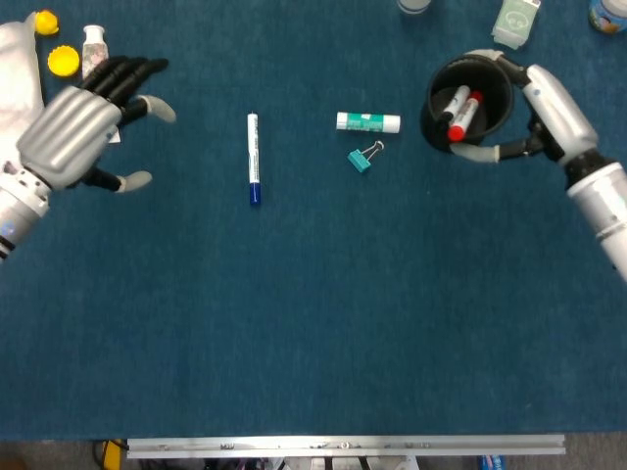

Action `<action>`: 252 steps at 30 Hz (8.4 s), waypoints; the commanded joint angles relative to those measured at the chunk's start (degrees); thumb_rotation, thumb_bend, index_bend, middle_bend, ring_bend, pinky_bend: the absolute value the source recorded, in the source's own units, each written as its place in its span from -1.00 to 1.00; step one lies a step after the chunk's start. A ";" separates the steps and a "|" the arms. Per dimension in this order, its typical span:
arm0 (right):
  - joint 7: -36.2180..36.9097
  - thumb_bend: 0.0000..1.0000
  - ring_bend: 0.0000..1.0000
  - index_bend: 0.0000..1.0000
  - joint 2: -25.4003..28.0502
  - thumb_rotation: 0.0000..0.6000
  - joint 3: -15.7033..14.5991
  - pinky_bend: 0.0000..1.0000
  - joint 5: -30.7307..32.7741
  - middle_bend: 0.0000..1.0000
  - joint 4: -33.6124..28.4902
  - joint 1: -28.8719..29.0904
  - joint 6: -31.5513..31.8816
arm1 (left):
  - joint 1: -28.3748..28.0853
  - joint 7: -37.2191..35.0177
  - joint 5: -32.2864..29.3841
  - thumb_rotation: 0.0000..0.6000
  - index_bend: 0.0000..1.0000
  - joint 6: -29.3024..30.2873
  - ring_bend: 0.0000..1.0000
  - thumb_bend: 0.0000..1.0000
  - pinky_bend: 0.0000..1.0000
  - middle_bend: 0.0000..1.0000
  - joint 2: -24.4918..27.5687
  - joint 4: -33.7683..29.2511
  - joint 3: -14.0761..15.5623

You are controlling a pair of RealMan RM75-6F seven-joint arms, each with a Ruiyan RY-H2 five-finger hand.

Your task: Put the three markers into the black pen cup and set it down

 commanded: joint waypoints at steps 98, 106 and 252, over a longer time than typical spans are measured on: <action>8.86 -0.68 -0.45 -0.22 2.94 1.00 -3.10 -0.40 -1.66 -0.29 1.50 -3.66 -0.67 | -16.63 8.20 14.10 1.00 0.04 0.65 -1.00 -0.59 -0.91 -0.90 -37.34 53.36 18.74; 9.11 -0.68 -0.45 -0.22 3.11 1.00 -3.12 -0.40 -1.61 -0.29 1.61 -3.85 -0.65 | -16.37 8.81 13.56 1.00 0.05 0.26 -1.00 -0.59 -0.91 -0.91 -37.97 53.73 18.87; 8.15 -0.66 -0.45 -0.22 -0.09 1.00 -3.71 -0.38 -3.19 -0.29 2.67 -2.54 -1.91 | -13.96 13.08 1.37 1.00 0.31 4.12 -1.00 -0.41 -0.85 -0.77 -13.77 14.37 8.53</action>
